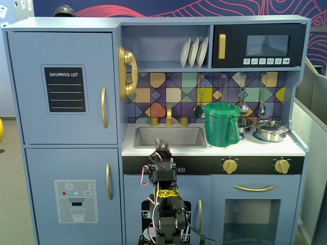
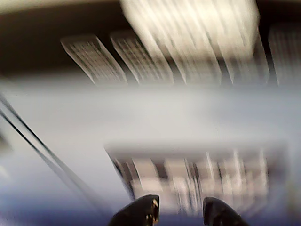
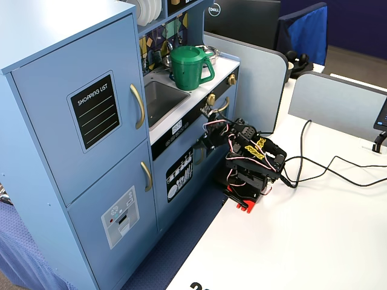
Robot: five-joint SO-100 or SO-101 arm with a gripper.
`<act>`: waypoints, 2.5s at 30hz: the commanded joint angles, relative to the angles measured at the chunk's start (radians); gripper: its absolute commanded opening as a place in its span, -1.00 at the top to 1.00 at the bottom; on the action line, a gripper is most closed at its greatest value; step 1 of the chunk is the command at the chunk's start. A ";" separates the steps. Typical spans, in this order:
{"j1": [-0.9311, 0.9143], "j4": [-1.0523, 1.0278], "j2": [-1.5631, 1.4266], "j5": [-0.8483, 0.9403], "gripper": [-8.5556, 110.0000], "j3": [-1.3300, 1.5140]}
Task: Open the left cabinet door
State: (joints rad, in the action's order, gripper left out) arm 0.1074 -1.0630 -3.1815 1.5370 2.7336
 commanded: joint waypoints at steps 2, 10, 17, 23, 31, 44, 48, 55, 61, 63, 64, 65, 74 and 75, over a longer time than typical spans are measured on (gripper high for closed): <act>0.110 0.232 0.029 0.132 0.77 -0.150; 0.314 0.572 0.155 0.327 0.71 -0.215; 0.453 0.764 0.298 0.413 0.67 -0.311; 0.555 0.848 0.390 0.313 0.66 -0.436; 0.545 0.765 0.480 0.178 0.61 -0.529; 0.572 0.920 0.678 0.187 0.59 -0.597; 0.578 0.957 0.741 0.190 0.59 -0.652; 0.577 0.999 0.805 0.199 0.60 -0.719; 0.673 1.020 0.785 0.290 0.61 -0.687; 0.707 1.032 0.769 0.324 0.61 -0.650; 0.726 1.039 0.758 0.334 0.61 -0.630; 0.744 1.046 0.749 0.347 0.61 -0.612; 0.933 1.095 0.632 0.482 0.63 -0.456; 0.954 1.095 0.607 0.503 0.63 -0.431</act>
State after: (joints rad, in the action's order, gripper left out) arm 0.9848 0.0000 -2.4943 1.9880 2.2642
